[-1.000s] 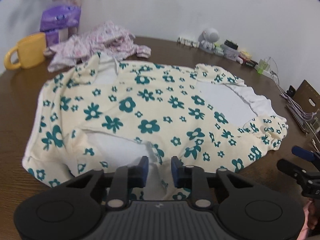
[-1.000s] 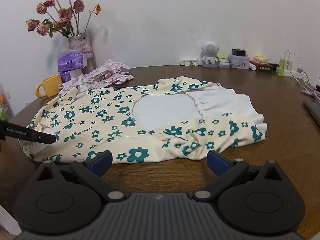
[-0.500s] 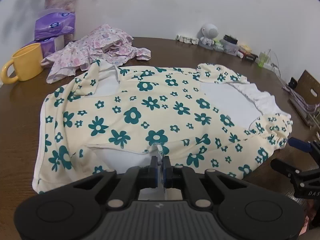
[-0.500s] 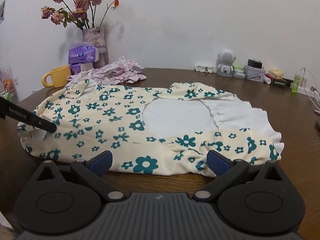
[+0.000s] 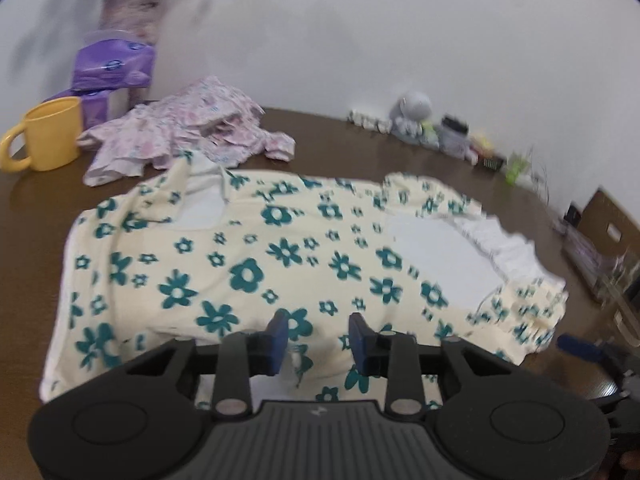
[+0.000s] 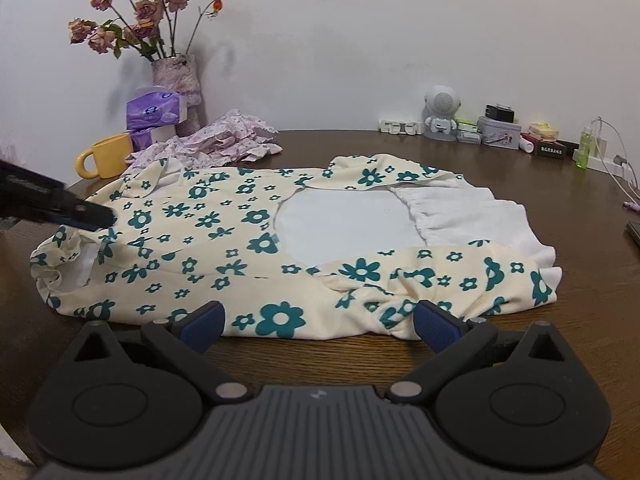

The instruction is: Fold clothes

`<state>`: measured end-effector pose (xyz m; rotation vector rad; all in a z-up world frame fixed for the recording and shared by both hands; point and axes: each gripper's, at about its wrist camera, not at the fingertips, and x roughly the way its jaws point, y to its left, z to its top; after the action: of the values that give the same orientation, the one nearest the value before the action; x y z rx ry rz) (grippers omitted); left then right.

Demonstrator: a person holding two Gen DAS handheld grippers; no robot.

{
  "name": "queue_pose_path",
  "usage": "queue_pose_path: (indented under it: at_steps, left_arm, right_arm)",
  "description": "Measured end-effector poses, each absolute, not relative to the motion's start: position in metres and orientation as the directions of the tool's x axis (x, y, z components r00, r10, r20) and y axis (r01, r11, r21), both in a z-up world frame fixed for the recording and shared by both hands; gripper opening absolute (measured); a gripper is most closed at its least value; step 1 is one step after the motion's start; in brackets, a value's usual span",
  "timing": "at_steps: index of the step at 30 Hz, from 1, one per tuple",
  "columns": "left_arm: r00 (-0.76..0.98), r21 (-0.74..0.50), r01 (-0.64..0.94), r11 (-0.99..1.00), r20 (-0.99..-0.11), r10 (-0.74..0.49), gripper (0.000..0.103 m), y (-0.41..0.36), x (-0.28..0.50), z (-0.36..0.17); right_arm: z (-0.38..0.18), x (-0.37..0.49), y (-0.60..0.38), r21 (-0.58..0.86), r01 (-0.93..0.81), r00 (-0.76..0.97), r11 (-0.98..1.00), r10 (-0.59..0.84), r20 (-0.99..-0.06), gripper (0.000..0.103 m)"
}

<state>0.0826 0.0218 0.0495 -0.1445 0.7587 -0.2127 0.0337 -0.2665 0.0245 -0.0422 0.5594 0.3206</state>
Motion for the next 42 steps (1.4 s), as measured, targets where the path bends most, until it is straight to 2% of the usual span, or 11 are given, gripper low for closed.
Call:
queue_pose_path:
  at_steps: [1, 5, 13, 14, 15, 16, 18, 22, 27, 34, 42]
  left_arm:
    - [0.694, -0.185, 0.152, 0.971, -0.679, -0.238, 0.01, 0.016, 0.085, 0.045]
    - [0.682, -0.122, 0.143, 0.982, -0.707, -0.187, 0.007, 0.01, 0.084, 0.032]
    - [0.71, -0.145, 0.088, 0.986, -0.684, -0.164, 0.013, 0.024, 0.075, 0.032]
    - [0.719, -0.149, 0.083, 0.985, -0.675, -0.162, 0.017, 0.024, 0.073, 0.034]
    - [0.73, -0.153, 0.075, 0.985, -0.665, -0.159, 0.032, 0.025, 0.07, 0.037]
    - [0.746, -0.159, 0.063, 0.985, -0.648, -0.153, 0.053, 0.027, 0.066, 0.042]
    - [0.788, -0.172, 0.04, 0.984, -0.6, -0.137, 0.071, 0.031, 0.054, 0.052]
    - [0.841, -0.184, 0.013, 0.983, -0.529, -0.11, 0.091, 0.038, 0.027, 0.066]
    - [0.849, -0.169, -0.037, 0.985, -0.525, -0.058, 0.096, 0.043, -0.002, 0.064]
    - [0.825, -0.17, -0.075, 0.983, -0.563, -0.035, 0.096, 0.043, -0.028, 0.049]
    - [0.819, -0.19, -0.062, 0.98, -0.571, -0.059, 0.097, 0.036, -0.038, 0.038]
  right_arm:
    - [0.025, 0.033, -0.265, 0.044, -0.315, 0.799, 0.948, 0.29, -0.527, 0.102]
    - [0.025, 0.031, -0.267, 0.038, -0.309, 0.801, 0.95, 0.282, -0.528, 0.102]
    - [0.022, 0.031, -0.27, 0.048, -0.297, 0.796, 0.954, 0.275, -0.539, 0.102]
    - [0.021, 0.031, -0.269, 0.049, -0.3, 0.794, 0.953, 0.278, -0.54, 0.102]
    - [0.021, 0.031, -0.269, 0.049, -0.304, 0.793, 0.952, 0.281, -0.541, 0.102]
    - [0.021, 0.03, -0.268, 0.047, -0.306, 0.793, 0.951, 0.283, -0.539, 0.102]
    - [0.022, 0.027, -0.268, 0.04, -0.31, 0.797, 0.95, 0.283, -0.533, 0.102]
    - [0.025, 0.026, -0.27, 0.037, -0.298, 0.804, 0.954, 0.271, -0.53, 0.102]
    - [0.024, 0.025, -0.273, 0.05, -0.284, 0.799, 0.957, 0.265, -0.539, 0.102]
    - [0.025, 0.019, -0.277, 0.074, -0.255, 0.799, 0.964, 0.253, -0.545, 0.102]
    - [0.025, 0.013, -0.28, 0.123, -0.219, 0.791, 0.968, 0.25, -0.558, 0.102]
